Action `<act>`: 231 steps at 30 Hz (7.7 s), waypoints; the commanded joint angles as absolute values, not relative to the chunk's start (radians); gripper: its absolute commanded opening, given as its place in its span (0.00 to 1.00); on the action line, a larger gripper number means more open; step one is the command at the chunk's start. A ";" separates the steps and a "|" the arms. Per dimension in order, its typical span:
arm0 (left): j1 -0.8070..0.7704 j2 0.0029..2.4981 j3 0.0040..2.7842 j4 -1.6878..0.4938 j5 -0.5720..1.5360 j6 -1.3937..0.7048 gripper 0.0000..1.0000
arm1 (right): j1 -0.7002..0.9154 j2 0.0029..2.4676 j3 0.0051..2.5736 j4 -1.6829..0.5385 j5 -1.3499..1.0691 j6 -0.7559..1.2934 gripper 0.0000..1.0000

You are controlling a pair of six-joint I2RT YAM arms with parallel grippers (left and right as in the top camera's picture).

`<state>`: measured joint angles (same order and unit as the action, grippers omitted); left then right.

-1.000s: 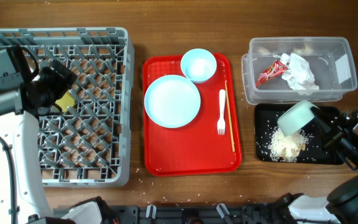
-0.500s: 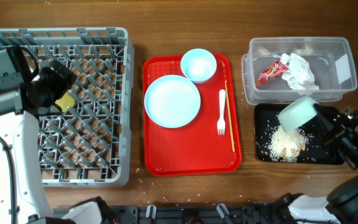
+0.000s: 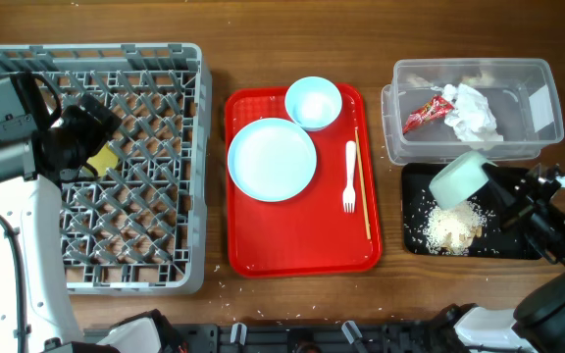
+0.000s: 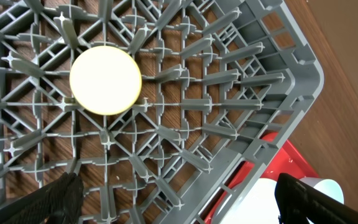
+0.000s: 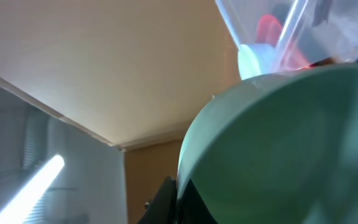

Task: Sort waste into correct bins and load items into the dishwasher rack
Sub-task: 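Tip the rice bowl over the black tray with the right gripper, then carry the emptied green bowl back onto the red tray with the right gripper, then release the green bowl on the tray and raise the right gripper to the bin, then reach the left gripper to the green bowl on the red tray and grasp it, then carry the green bowl into the dish rack and release it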

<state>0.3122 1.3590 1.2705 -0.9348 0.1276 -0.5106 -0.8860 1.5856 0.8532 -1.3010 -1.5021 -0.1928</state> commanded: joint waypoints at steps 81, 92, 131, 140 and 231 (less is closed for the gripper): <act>0.310 1.342 1.270 -0.932 0.121 -0.506 1.00 | 1.007 1.560 1.269 -0.855 0.222 0.524 1.00; 0.310 1.342 1.270 -0.932 0.121 -0.506 1.00 | 0.778 1.414 1.361 -0.928 0.252 0.602 1.00; 0.310 1.342 1.270 -0.932 0.121 -0.506 1.00 | 0.593 1.383 1.361 -0.941 0.612 0.688 1.00; 0.310 1.342 1.270 -0.932 0.121 -0.506 1.00 | 0.302 1.384 1.359 -1.018 0.398 0.681 1.00; -0.934 1.535 1.270 -0.839 -0.027 -0.763 0.04 | 0.302 1.384 1.359 -1.007 0.398 0.682 1.00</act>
<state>-0.9947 1.6779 1.2705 -0.8280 -0.0257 -0.7689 0.3038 1.3964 1.3418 -1.0092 0.4000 0.6701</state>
